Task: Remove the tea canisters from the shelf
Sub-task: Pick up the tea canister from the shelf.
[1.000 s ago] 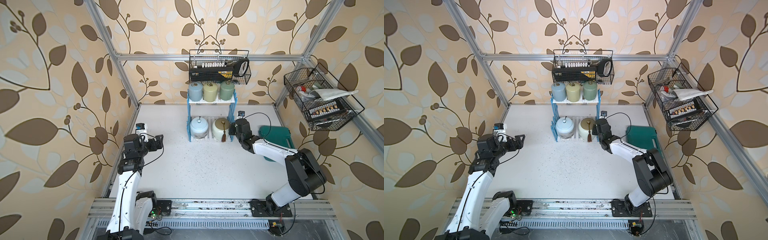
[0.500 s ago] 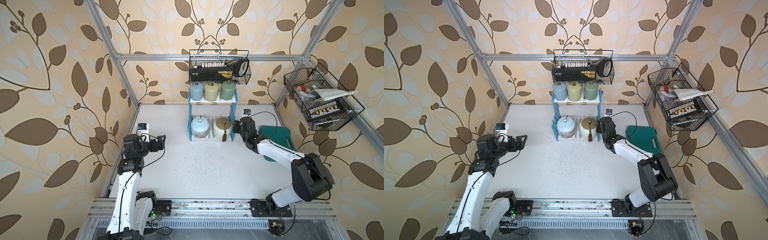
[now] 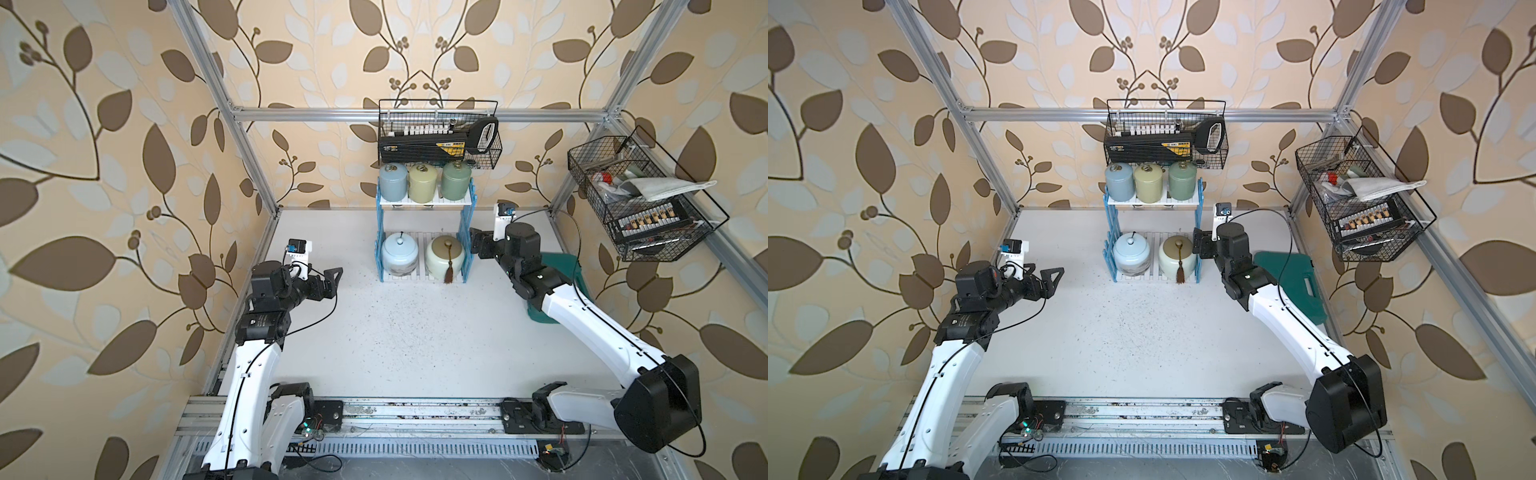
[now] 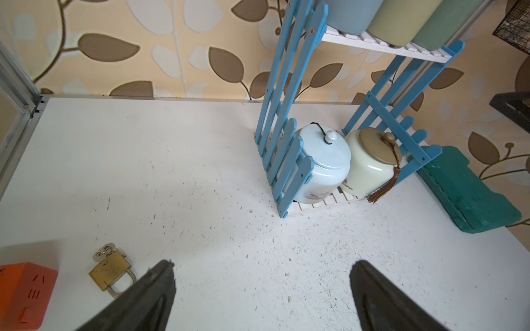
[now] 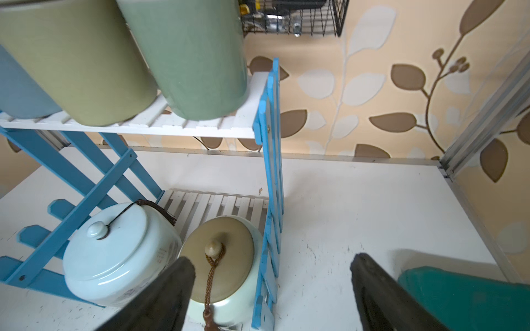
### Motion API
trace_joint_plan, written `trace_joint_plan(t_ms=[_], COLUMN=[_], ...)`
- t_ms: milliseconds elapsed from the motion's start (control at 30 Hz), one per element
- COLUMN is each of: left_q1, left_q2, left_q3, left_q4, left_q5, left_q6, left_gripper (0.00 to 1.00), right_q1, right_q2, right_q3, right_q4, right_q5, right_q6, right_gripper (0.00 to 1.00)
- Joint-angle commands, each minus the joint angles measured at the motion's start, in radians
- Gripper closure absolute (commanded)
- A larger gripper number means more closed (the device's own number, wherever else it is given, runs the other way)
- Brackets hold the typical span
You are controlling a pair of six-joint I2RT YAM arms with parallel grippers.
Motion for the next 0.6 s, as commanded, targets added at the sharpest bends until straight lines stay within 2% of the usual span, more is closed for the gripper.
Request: trace_joint_plan(t_ms=[0,100,267,500,567], left_q1=[-0.022,-0.047,-0.052,-0.013,-0.003], left_q2=[-0.031,-0.077,-0.137,-0.196,-0.207], left_q3=[0.033,0.004,-0.061,-0.178,-0.219], left_q4=[0.021,0.078,0.196,0.460,0.538], left_q5=[0.026,0.028,0.039,0.060,0.106], left_q6=[0.063,0.079,0.042,0.096,0.103], left_gripper=[0.01,0.01,0.01,0.01,0.02], right_q1=[-0.003,-0.003,-0.004,-0.006,-0.008], right_q2=[-0.023,-0.031,-0.017,0.078,0.116], right_q3=[0.091,0.134,0.216,0.362,0.405], right_q4=[-0.107,-0.128,-0.149,-0.189,-0.198], right_q5=[-0.074,-0.102,-0.147,-0.179,-0.187], right_q6=[-0.067,-0.081,-0.105,-0.135,-0.142], right_gripper=[0.08,0.01,0.01,0.01,0.01])
